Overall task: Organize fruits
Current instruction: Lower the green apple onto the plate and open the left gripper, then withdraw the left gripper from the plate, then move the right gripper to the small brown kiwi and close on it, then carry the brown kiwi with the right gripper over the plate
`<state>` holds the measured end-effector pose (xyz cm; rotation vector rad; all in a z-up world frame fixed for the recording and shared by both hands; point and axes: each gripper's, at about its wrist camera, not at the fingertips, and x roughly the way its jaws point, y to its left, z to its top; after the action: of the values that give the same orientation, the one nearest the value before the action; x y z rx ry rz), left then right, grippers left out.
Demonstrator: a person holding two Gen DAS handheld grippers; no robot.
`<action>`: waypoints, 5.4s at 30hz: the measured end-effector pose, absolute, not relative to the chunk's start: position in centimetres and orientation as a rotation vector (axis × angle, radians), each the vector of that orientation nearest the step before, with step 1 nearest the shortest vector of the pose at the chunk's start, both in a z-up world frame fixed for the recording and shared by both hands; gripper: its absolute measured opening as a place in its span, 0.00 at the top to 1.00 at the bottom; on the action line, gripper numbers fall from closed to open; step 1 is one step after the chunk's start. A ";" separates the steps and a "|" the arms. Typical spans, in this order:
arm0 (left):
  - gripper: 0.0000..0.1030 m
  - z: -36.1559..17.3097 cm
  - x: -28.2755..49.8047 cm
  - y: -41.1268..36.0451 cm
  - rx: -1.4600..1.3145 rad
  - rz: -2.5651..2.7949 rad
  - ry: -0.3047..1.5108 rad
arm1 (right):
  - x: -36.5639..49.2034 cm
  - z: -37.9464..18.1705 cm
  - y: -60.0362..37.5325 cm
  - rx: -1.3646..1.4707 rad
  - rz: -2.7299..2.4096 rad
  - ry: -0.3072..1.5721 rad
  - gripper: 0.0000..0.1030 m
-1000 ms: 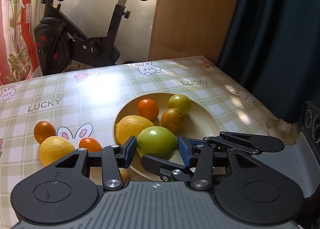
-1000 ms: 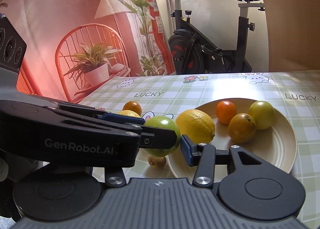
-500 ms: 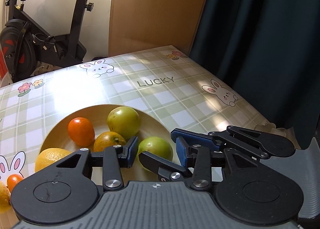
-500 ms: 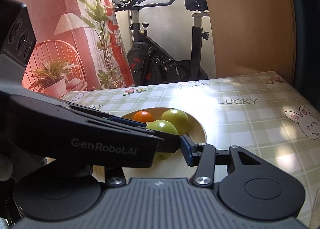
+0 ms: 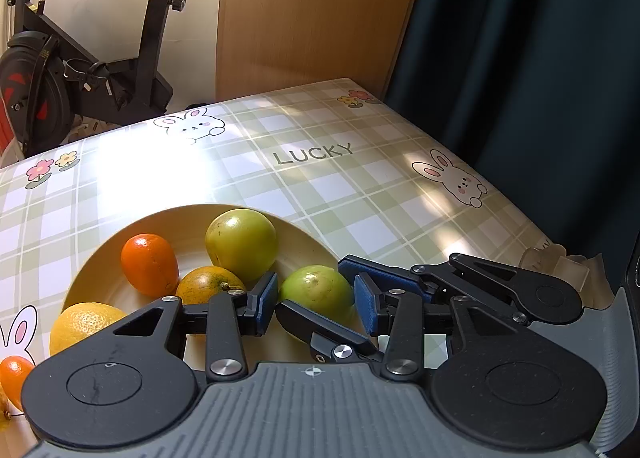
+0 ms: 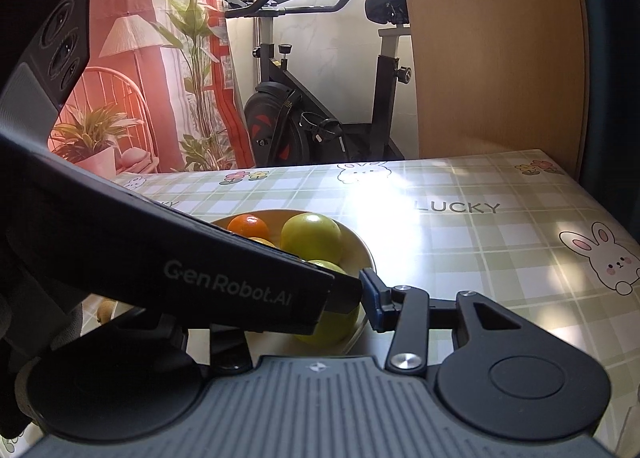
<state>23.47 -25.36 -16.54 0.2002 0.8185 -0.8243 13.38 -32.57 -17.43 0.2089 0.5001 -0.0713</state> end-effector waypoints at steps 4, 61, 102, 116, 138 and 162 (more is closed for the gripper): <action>0.47 -16.4 23.4 -25.0 0.192 -0.804 0.813 | 13.1 -17.4 -32.4 0.201 -0.076 0.488 0.55; 0.47 -16.3 14.7 -0.8 -0.157 -0.490 0.738 | 8.7 -17.6 -16.4 0.078 0.330 0.704 0.59; 0.61 -17.4 19.0 -9.3 0.245 -0.641 0.668 | 8.0 -18.3 -23.6 0.232 0.171 0.586 0.70; 0.61 -18.7 20.3 -10.3 0.272 -0.618 0.691 | 8.2 -18.4 -24.1 0.253 0.182 0.592 0.70; 0.71 -16.8 17.3 -7.5 0.156 -0.625 0.668 | 8.1 -18.3 -24.2 0.251 0.179 0.583 0.70; 0.71 -16.7 20.5 -16.6 0.106 -0.747 0.702 | 9.6 -16.7 -29.3 0.159 -0.003 0.512 0.70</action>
<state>20.54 -16.60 -16.65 0.1060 0.7018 -0.7473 9.60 -29.26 -16.69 0.1588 0.5125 -0.0034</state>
